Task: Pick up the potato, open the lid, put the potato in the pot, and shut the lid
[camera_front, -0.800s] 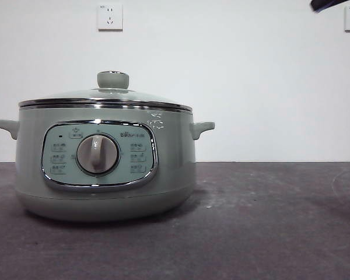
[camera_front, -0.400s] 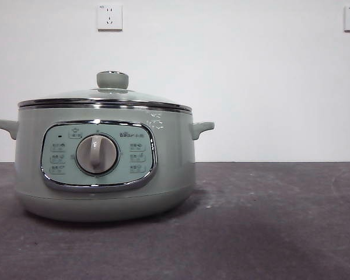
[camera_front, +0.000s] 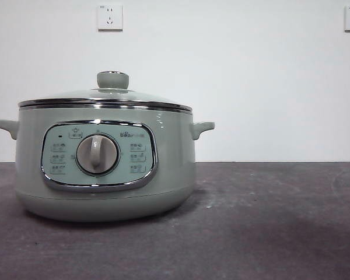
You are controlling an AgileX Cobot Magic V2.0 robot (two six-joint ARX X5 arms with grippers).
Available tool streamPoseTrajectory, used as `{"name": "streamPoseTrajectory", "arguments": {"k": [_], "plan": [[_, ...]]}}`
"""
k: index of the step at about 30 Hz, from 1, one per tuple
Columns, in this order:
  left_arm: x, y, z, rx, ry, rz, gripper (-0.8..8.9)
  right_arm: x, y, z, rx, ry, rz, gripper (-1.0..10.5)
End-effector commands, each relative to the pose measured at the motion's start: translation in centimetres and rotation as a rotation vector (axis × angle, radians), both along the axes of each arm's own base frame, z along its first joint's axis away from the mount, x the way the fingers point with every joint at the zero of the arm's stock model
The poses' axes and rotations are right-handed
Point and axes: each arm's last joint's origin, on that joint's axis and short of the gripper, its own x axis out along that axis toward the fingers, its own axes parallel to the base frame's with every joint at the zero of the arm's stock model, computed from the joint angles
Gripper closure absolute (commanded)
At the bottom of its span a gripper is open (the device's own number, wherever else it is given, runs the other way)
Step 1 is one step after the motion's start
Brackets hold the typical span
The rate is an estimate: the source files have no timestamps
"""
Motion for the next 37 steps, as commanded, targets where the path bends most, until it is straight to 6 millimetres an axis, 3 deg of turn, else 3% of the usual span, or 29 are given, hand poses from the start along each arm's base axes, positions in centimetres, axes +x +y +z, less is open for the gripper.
{"name": "streamPoseTrajectory", "arguments": {"k": [1,37], "plan": [[0.06,0.01,-0.48,-0.005,0.012,-0.001,8.17,-0.09,-0.01,-1.06,-0.002,-0.02,0.002,9.5],[0.06,0.01,-0.46,-0.005,0.01,-0.001,8.17,-0.27,-0.04,-1.44,0.035,-0.045,-0.005,9.5]]}}
